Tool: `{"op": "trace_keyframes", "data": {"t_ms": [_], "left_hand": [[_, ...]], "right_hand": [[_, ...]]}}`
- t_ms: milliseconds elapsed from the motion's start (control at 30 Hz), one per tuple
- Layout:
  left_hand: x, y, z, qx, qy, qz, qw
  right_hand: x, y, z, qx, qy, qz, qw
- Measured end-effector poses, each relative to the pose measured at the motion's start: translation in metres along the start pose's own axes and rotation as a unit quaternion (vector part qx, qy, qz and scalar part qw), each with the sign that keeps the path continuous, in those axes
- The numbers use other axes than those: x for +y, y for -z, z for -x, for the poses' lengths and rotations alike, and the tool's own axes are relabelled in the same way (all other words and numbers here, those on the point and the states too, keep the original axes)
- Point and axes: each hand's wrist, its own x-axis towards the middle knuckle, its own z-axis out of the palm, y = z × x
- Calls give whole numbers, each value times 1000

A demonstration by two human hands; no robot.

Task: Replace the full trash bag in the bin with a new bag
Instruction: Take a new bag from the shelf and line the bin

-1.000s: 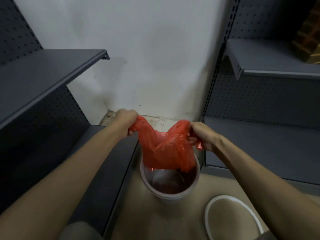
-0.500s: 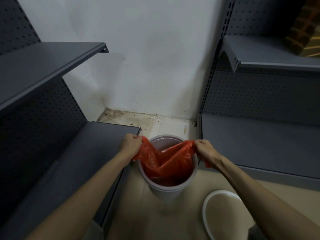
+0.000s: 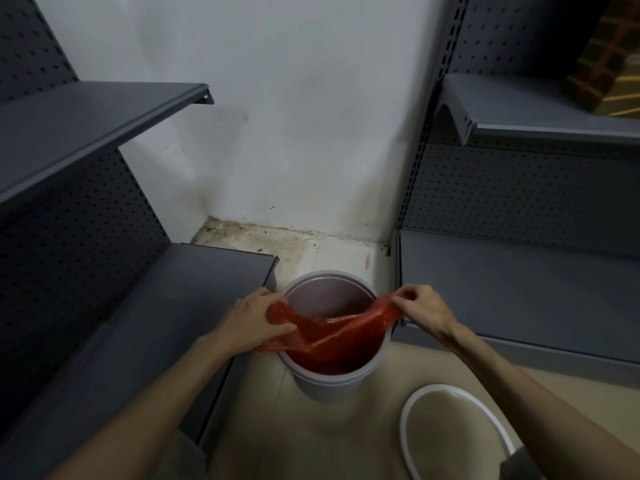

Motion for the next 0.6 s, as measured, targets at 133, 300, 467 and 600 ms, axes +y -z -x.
{"op": "trace_keyframes", "data": {"t_ms": [133, 300, 467, 600], "left_hand": [[0, -14, 0, 56, -4, -29, 998], [6, -29, 5, 83, -12, -72, 994], [12, -35, 13, 68, 45, -44, 996], [11, -33, 16, 83, 120, 6, 989]], "right_hand": [[11, -3, 7, 14, 8, 43, 999], [26, -9, 17, -17, -14, 64, 998], [38, -16, 24, -63, -25, 76, 995], [42, -16, 27, -84, -12, 38, 996]]}}
